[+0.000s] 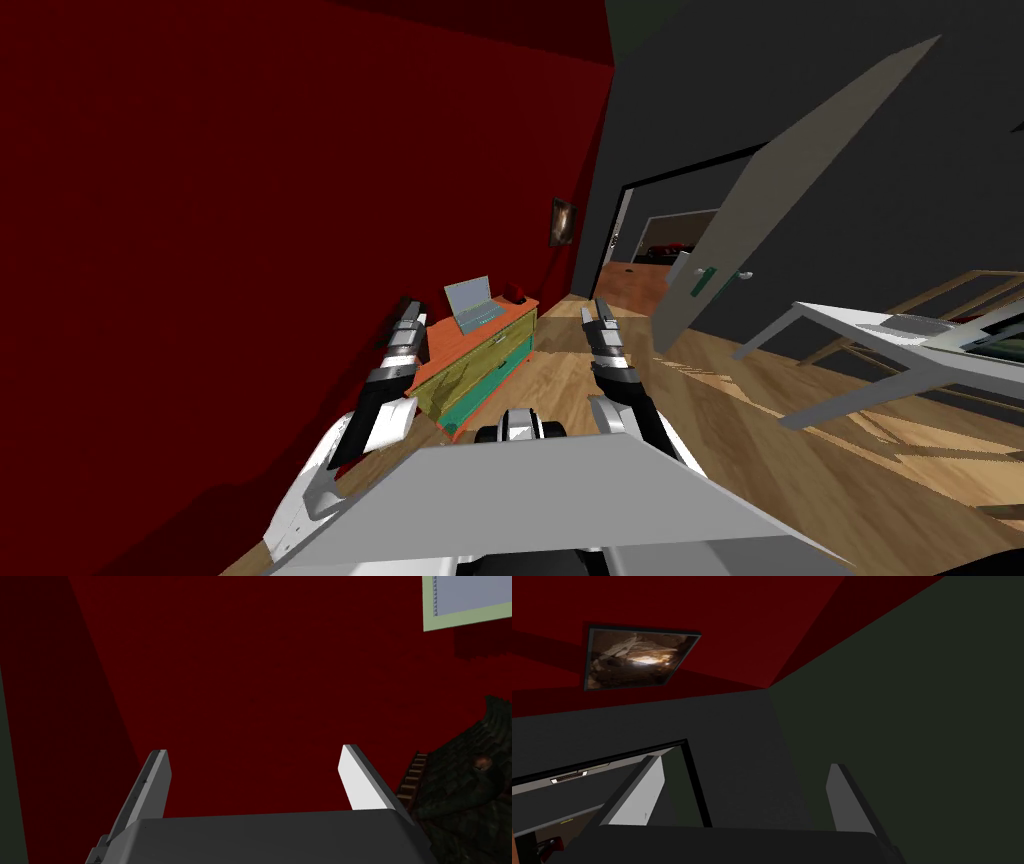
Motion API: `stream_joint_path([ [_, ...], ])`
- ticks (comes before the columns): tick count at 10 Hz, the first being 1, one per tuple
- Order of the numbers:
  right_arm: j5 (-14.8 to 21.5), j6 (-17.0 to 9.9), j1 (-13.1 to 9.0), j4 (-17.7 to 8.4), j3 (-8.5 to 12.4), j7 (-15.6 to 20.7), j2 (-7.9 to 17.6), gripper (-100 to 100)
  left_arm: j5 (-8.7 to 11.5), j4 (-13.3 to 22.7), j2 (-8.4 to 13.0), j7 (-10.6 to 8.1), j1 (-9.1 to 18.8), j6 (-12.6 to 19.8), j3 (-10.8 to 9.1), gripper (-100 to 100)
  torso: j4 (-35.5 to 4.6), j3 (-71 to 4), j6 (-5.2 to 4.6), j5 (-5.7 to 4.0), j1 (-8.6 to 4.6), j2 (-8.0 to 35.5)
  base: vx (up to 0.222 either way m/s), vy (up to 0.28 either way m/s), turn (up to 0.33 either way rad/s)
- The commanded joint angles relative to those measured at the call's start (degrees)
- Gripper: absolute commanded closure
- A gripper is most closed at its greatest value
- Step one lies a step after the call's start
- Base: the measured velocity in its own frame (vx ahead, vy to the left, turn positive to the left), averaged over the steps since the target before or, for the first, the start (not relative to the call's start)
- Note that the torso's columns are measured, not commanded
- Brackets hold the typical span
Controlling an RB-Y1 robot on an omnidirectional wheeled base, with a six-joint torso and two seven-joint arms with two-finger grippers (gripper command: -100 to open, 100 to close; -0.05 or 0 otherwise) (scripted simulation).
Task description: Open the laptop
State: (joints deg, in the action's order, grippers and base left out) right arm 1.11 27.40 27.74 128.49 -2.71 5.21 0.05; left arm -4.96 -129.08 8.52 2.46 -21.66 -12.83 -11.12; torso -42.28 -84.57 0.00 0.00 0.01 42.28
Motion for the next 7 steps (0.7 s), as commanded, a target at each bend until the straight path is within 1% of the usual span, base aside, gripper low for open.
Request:
stream_joint_path([
  [1,0.00,0.00,0.00,0.00,0.00,0.00,0.00,0,-1.86,1.22,-0.10,0.58,2.66,4.35,-3.99,-100,0.00,-0.01,0.00,-0.01,-0.04,-0.01,0.055,-0.018,-0.167],
  [5,0.00,0.00,0.00,0.00,0.00,0.00,0.00,0,-4.67,3.90,-0.10,1.26,6.87,10.54,-10.77,-100,0.00,0.02,0.01,0.00,0.00,0.02,0.057,-0.016,-0.183],
  [7,0.00,0.00,0.00,0.00,0.00,0.00,0.00,0,-6.13,5.55,-0.13,1.61,9.12,13.81,-14.50,-100,0.01,-0.01,-0.02,0.00,-0.01,-0.02,0.065,-0.010,-0.200],
])
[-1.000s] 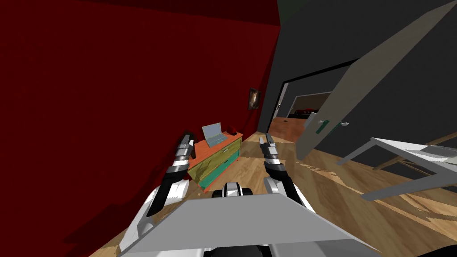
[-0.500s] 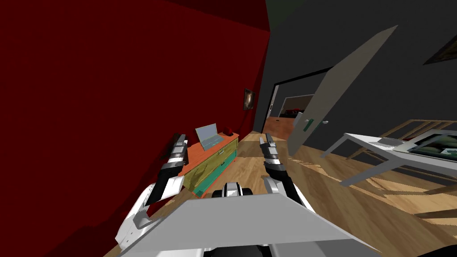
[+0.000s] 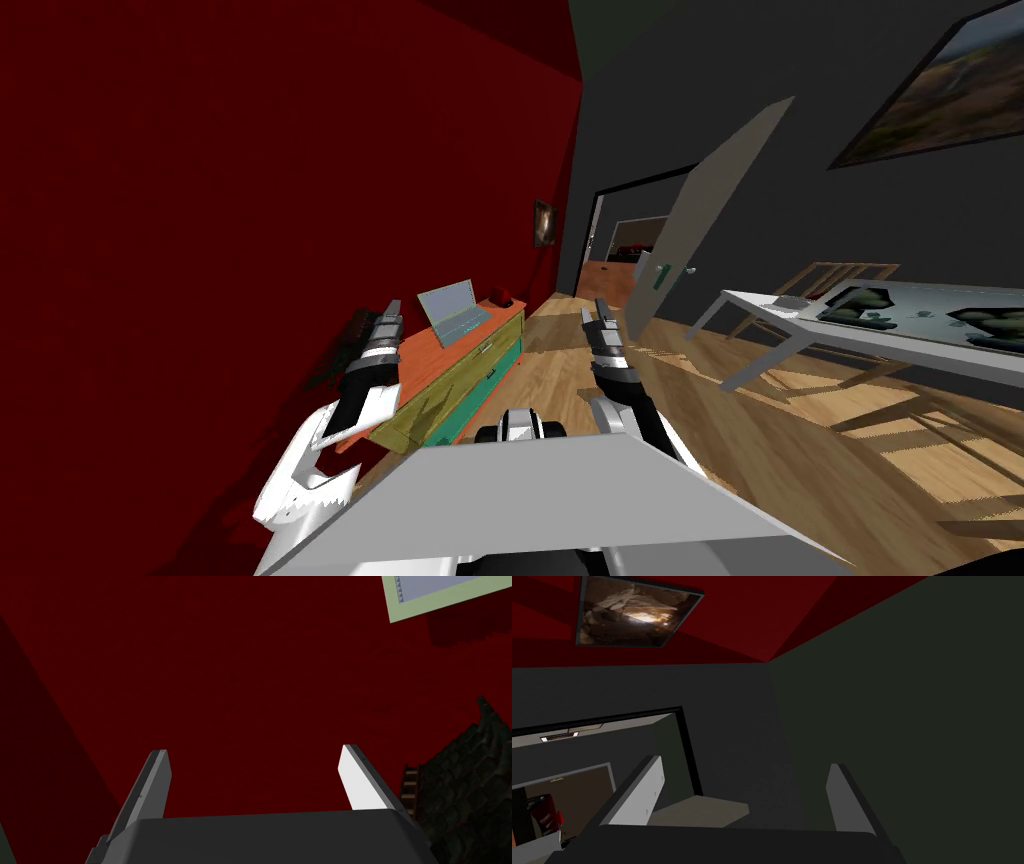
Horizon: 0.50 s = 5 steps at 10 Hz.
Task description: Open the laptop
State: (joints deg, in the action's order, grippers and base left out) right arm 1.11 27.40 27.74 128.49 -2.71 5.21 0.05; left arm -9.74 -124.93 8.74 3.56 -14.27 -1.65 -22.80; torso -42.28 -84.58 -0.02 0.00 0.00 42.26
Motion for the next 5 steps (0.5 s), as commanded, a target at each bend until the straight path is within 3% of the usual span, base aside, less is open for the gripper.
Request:
stream_joint_path([
  [1,0.00,0.00,0.00,0.00,0.00,0.00,0.00,0,-2.09,2.33,-0.33,0.70,2.89,4.32,-4.48,-100,0.00,0.00,0.02,-0.01,-0.01,0.01,0.052,-0.008,-0.166],
  [3,0.00,0.00,0.00,0.00,0.00,0.00,0.00,0,-3.60,4.43,-0.24,1.06,5.29,7.76,-7.92,-100,0.01,0.00,0.01,0.03,0.07,-0.01,0.054,-0.008,-0.197],
  [4,0.00,0.00,0.00,0.00,0.00,0.00,0.00,0,-3.60,4.43,-0.24,1.06,5.29,7.76,-8.36,-100,0.07,-0.05,-0.03,0.10,0.15,-0.11,0.040,-0.013,-0.059],
  [5,0.00,0.00,0.00,0.00,0.00,0.00,0.00,0,-4.36,5.58,-0.17,1.24,6.52,9.50,-10.24,-100,0.09,-0.09,0.00,0.13,0.27,-0.17,0.037,-0.017,-0.122],
])
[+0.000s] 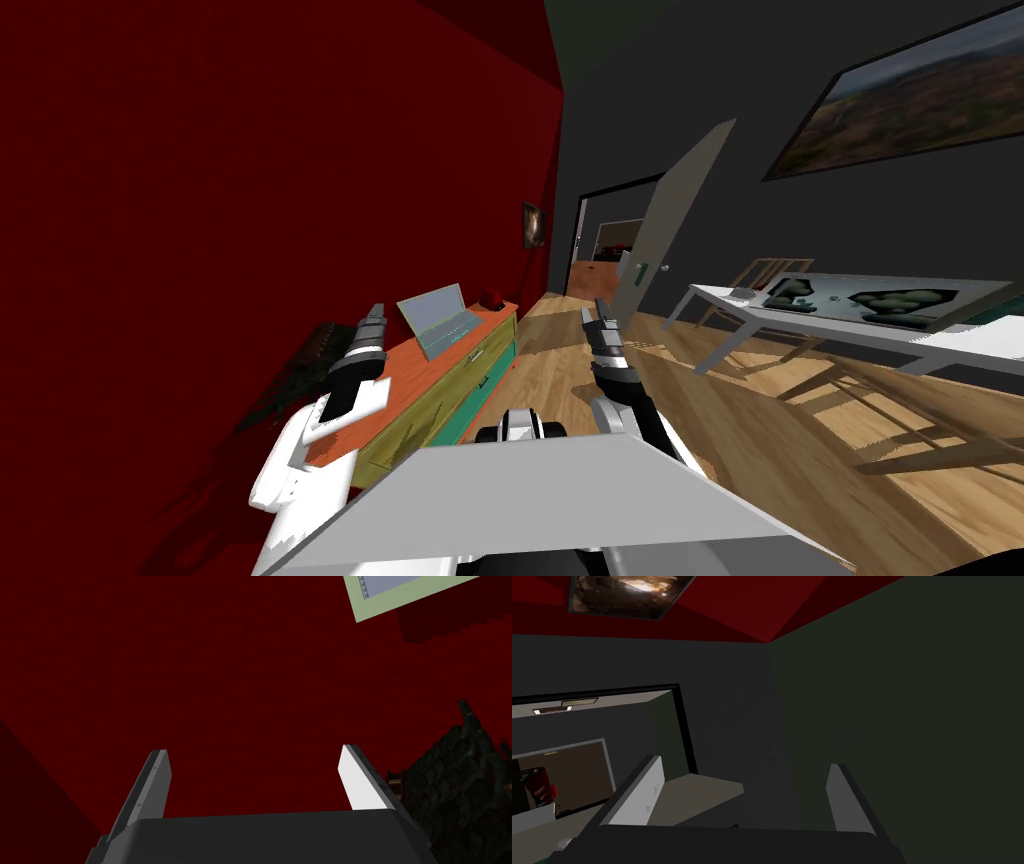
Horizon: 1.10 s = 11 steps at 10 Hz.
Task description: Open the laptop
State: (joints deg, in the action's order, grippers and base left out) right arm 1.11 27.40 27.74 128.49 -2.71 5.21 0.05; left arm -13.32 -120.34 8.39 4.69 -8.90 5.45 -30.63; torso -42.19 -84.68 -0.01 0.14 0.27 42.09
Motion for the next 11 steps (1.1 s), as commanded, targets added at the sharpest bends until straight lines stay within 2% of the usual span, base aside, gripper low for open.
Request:
stream_joint_path([
  [1,0.00,0.00,0.00,0.00,0.00,0.00,0.00,0,-1.53,2.19,0.27,0.28,2.39,4.06,-4.27,-100,0.00,-0.02,-0.03,0.00,0.04,-0.03,0.049,-0.016,-0.178],
  [2,0.00,0.00,0.00,0.00,0.00,0.00,0.00,0,-1.53,2.19,0.27,0.28,2.39,4.15,-4.27,-100,0.05,-0.08,-0.09,0.06,0.10,-0.16,0.038,-0.004,-0.091],
  [5,0.00,0.00,0.00,0.00,0.00,0.00,0.00,0,-3.76,5.89,0.64,0.80,6.07,9.35,-9.59,-100,0.02,-0.06,-0.03,0.05,0.14,-0.10,0.045,-0.005,-0.168],
  [6,0.00,0.00,-0.01,0.00,0.00,0.00,0.00,0,-3.76,5.89,0.64,0.80,6.07,9.35,-9.77,-100,0.06,-0.26,-0.22,0.05,0.38,-0.38,0.027,-0.028,-0.078],
  [8,0.00,0.00,0.00,0.00,0.00,0.00,0.00,0,-5.17,8.27,0.96,1.13,8.41,12.63,-13.24,-100,0.10,-0.34,-0.06,0.18,0.83,-0.49,0.039,-0.022,-0.128],
  [9,0.00,0.00,0.00,0.00,0.00,0.00,0.00,0,-5.17,8.27,0.96,1.13,8.41,12.63,-13.24,-100,0.11,-0.43,-0.12,0.20,1.07,-0.62,0.030,-0.004,-0.079],
  [11,0.00,0.00,0.00,0.00,0.00,0.00,0.00,0,-6.46,10.41,1.39,1.44,10.54,15.64,-16.43,-100,0.20,-0.55,-0.14,0.42,1.63,-0.82,0.028,-0.011,-0.156],
])
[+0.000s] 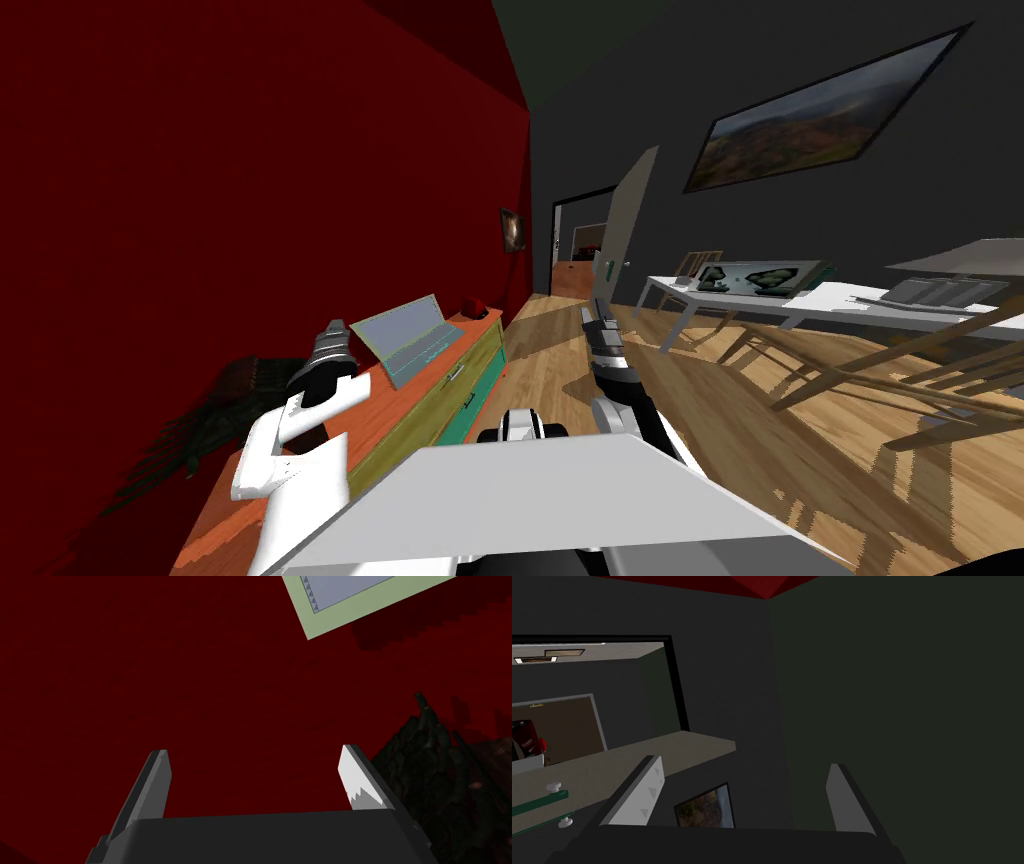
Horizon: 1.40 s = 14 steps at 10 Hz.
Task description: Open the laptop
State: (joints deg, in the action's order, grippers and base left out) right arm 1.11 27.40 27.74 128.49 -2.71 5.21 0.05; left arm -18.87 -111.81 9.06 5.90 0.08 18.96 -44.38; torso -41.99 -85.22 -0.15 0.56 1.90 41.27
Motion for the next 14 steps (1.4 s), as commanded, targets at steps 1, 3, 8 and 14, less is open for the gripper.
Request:
stream_joint_path([
  [1,0.00,0.00,0.00,0.00,0.00,0.00,0.00,0,-1.51,2.82,0.96,0.37,2.53,3.50,-4.14,-100,0.07,-0.01,0.09,0.16,0.21,-0.08,0.052,-0.022,-0.168],
  [3,0.00,0.00,0.01,0.00,0.00,0.00,0.00,0,-2.56,4.45,1.45,0.62,4.25,5.94,-6.75,-100,0.10,-0.02,0.21,0.37,0.77,-0.12,0.051,-0.013,-0.152],
  [8,0.00,0.00,0.01,0.00,0.01,0.00,0.01,0,-4.32,6.90,2.59,1.04,7.05,9.95,-11.07,-100,-0.12,0.66,1.16,0.77,1.67,0.84,0.042,0.008,-0.121],
  [14,0.00,0.00,0.00,-0.01,0.01,0.00,0.01,0,-5.08,3.91,3.46,2.44,9.66,13.23,-10.05,-100,-0.35,0.90,0.75,0.03,-0.30,1.34,0.023,-0.018,-0.086],
])
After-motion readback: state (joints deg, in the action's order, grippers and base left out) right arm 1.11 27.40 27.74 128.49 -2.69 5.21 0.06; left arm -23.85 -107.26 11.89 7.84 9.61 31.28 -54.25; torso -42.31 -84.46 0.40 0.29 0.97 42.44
